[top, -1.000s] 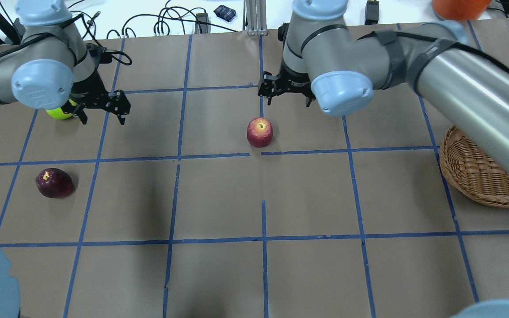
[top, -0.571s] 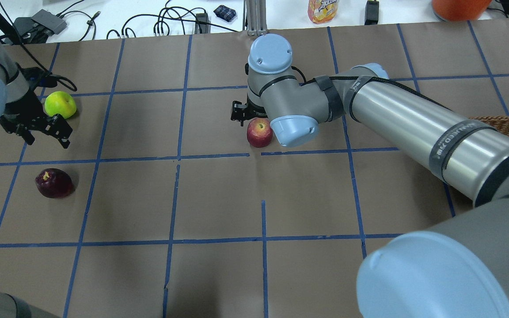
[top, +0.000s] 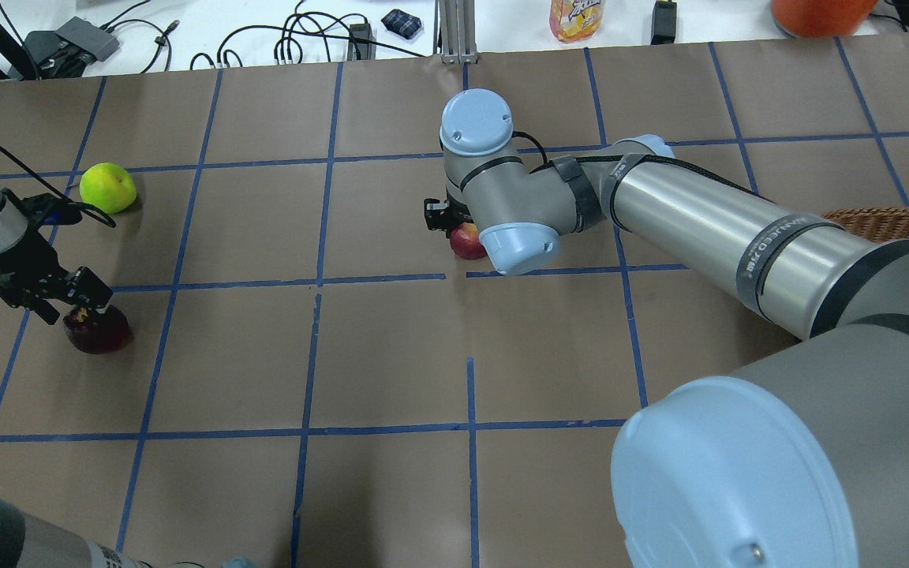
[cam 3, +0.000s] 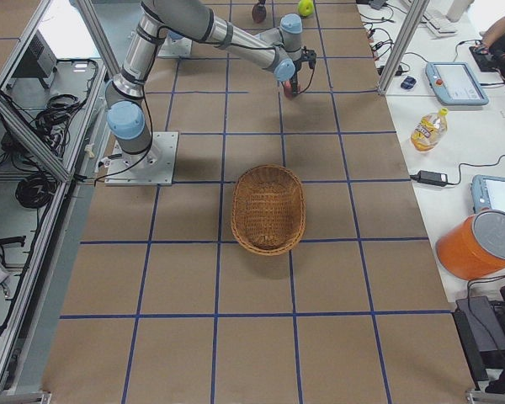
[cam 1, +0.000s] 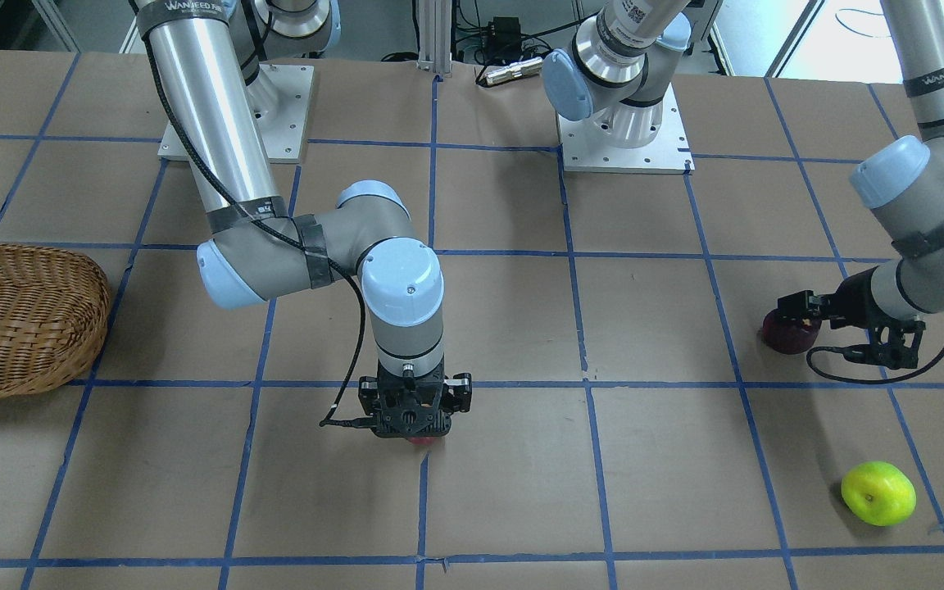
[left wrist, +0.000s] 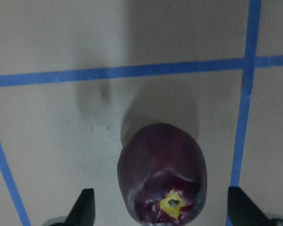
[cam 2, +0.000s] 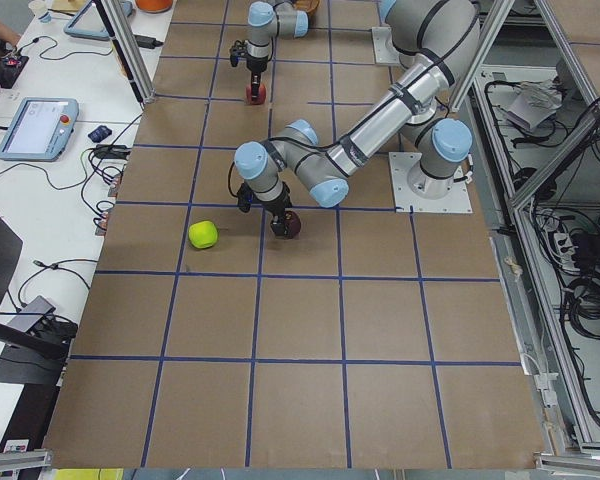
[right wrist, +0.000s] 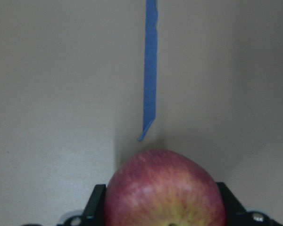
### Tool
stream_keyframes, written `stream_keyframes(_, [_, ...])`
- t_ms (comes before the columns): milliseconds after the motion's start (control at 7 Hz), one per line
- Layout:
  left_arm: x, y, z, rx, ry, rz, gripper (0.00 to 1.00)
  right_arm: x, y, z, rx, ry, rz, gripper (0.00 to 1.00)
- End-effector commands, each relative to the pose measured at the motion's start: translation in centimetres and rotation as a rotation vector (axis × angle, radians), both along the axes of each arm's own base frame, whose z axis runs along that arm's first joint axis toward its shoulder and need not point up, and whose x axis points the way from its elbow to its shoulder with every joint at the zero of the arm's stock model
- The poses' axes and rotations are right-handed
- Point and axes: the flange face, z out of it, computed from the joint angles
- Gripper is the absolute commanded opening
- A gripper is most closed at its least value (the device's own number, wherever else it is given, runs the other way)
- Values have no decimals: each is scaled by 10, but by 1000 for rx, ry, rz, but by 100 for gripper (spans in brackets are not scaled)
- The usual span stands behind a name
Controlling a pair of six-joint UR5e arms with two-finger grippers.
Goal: Put all apples into basket
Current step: 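Grasp the red-yellow apple with right gripper while left reaches purple apple, then carry red-yellow apple to basket with right gripper while left lifts purple apple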
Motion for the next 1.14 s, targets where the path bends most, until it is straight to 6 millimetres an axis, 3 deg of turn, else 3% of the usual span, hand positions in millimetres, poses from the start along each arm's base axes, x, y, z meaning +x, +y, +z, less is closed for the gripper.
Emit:
stream_keyframes(0, [-9, 10, -25, -39, 27, -5, 85, -87, -25, 68, -26, -56, -87, 40])
stream_keyframes(143, [-6, 3, -12, -65, -4, -19, 1, -156, -28, 101, 20, -41, -75, 40])
stream_keyframes(286, [-14, -2, 11, -89, -21, -36, 0, -230, -20, 112, 70, 7, 37, 40])
stream_keyframes(429, [-41, -10, 36, -91, -24, -63, 0, -325, -12, 121, 101, 9, 7, 40])
stream_keyframes(571, [-91, -32, 79, -81, -34, -32, 0, -395, 10, 120, 150, 16, 33, 46])
stream_keyframes(714, [-173, -57, 106, -116, 10, 33, 0, -455, 33, 113, 194, 100, 153, 45])
stream_keyframes(857, [-275, -70, 109, -133, 84, 78, 0, -530, 51, 104, 181, 143, 182, 45])
stream_keyframes(1000, [-364, -66, 104, -175, 68, 141, 0, -594, 83, 89, 192, 123, 174, 57])
